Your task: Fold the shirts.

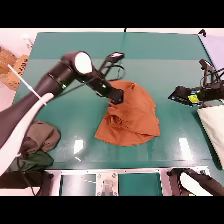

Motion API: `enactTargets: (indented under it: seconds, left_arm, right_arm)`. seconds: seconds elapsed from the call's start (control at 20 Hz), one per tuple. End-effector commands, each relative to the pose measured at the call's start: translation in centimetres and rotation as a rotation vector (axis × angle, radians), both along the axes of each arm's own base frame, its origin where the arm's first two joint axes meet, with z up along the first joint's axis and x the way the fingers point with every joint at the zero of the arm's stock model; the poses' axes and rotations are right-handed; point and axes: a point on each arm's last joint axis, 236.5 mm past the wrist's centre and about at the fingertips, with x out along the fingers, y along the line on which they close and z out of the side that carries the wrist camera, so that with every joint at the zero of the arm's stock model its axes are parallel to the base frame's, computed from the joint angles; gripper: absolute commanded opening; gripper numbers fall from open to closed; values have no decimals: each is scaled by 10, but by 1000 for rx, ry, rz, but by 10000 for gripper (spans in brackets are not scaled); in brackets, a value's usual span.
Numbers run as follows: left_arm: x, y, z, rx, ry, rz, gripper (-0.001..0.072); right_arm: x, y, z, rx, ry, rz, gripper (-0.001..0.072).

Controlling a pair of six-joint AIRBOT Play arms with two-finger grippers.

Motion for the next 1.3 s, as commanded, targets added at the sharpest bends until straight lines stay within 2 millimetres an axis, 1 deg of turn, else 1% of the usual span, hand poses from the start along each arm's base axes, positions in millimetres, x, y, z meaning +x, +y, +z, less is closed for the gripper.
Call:
enactTargets:
  seconds: [0.0,0.05,0.1,0.15,0.25,0.35,0.45,0.55,0.6,0.65,0.75,0.85,0.9,0.95,1.0,1.1,1.2,1.25]
  left_arm:
    - [1,57,-11,55,193,93,717]
    - [-3,74,-21,80,254,122,718]
    - [-12,87,-36,107,319,138,718]
    - [-25,94,-55,135,382,141,718]
    - [-56,97,-92,174,486,140,718]
    - [-82,96,-130,192,553,164,718]
    - [-104,95,-153,193,610,191,718]
    - [-115,95,-171,186,637,231,718]
    - [-115,92,-178,167,638,262,717]
    - [-112,86,-182,127,640,305,717]
    - [-107,68,-181,27,650,357,707]
    - [-111,56,-175,-40,682,352,695]
    - [-113,54,-172,-53,686,332,519]
    - [-115,52,-169,-66,680,300,174]
    - [-114,52,-169,-69,662,279,28]
    - [-104,54,-166,-71,632,277,23]
    - [-83,62,-160,-79,591,295,22]
    - [-70,69,-155,-81,565,303,22]
  right_arm:
    - [-10,-21,-9,10,47,-57,437]
    - [-12,-27,-18,15,65,-81,443]
    - [-14,-32,-30,23,91,-102,442]
    - [-14,-34,-43,33,112,-100,441]
    - [-9,-29,-65,83,150,-74,441]
    - [7,-22,-82,131,135,-47,441]
    - [26,-18,-97,171,114,-40,441]
    - [40,-21,-113,174,121,-27,441]
    - [47,-20,-119,191,128,-16,441]
    - [54,-18,-124,208,129,-4,441]
    - [67,-13,-133,232,133,25,441]
    - [74,-11,-140,234,143,46,442]
    - [77,-9,-144,236,146,53,442]
    - [80,-6,-146,239,146,65,442]
    - [82,-3,-148,243,146,77,442]
    - [85,11,-153,253,150,111,441]
    - [79,32,-160,266,188,161,435]
    - [72,44,-162,277,216,194,397]
